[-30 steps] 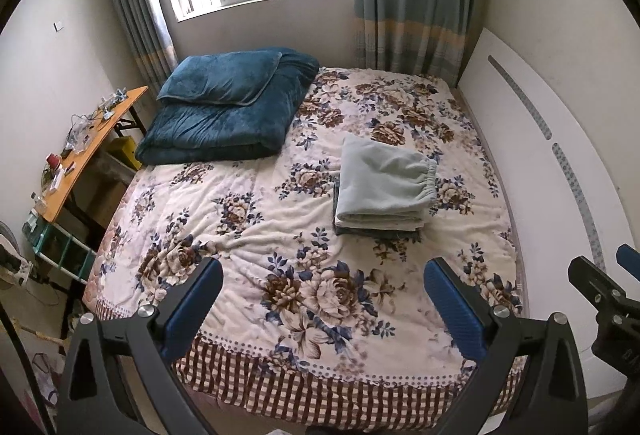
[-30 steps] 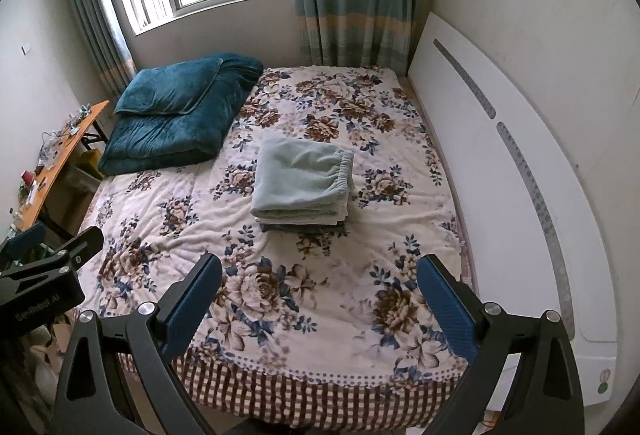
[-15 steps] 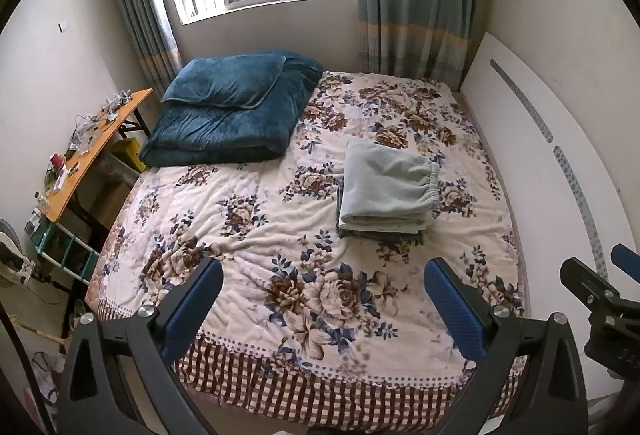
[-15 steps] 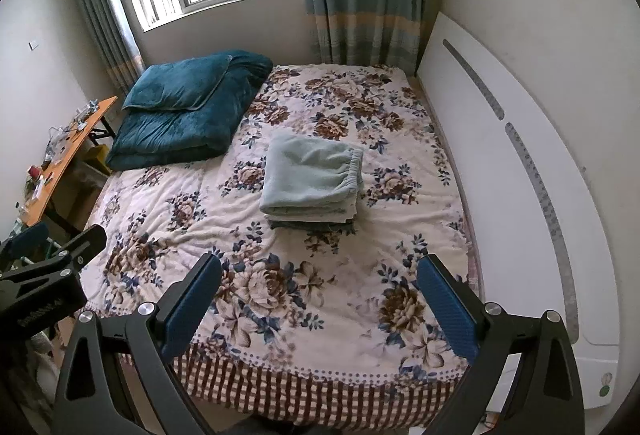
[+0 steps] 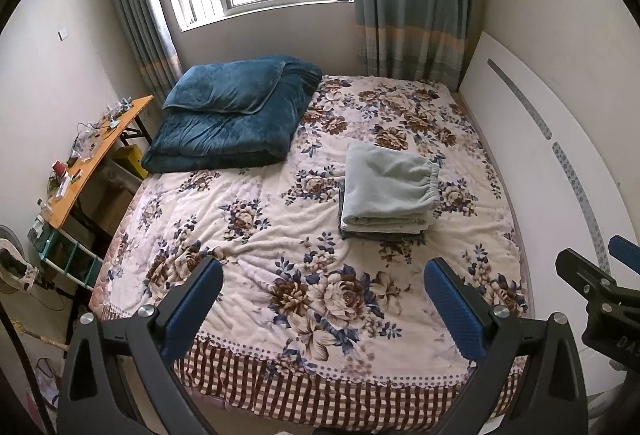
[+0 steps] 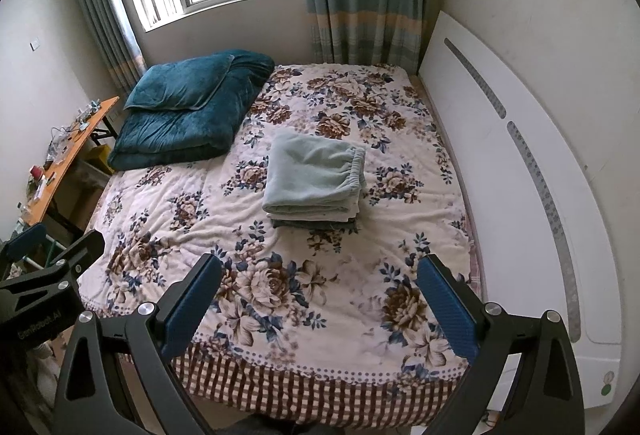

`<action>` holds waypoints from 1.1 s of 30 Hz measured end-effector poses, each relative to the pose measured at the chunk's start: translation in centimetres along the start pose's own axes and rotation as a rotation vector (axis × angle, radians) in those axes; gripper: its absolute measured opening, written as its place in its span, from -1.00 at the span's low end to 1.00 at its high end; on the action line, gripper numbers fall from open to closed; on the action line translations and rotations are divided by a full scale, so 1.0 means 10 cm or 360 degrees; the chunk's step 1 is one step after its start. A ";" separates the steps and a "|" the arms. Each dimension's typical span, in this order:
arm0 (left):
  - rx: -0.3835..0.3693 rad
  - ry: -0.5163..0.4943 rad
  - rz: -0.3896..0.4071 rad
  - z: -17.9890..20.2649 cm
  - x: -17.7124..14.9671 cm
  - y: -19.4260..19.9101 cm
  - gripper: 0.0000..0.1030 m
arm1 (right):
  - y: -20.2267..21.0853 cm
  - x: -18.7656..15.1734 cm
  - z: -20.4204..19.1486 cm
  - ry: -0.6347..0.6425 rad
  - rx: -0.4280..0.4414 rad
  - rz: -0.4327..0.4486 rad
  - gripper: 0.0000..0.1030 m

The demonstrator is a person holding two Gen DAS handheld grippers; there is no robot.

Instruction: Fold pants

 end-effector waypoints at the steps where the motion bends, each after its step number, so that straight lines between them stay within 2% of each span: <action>1: 0.0004 -0.0001 0.0002 0.00 0.00 0.00 1.00 | 0.01 0.00 0.00 -0.0006 -0.0001 0.0000 0.95; 33: -0.0006 -0.0023 0.0015 0.06 0.01 0.09 1.00 | 0.02 -0.01 -0.02 0.0006 0.0003 -0.0003 0.95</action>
Point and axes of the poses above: each gripper's, at about its wrist camera, not at the fingertips, and y roughly against the way its jaws point, z to its right, x to its top, the point moved 3 cm from there along -y, roughly the way its jaws point
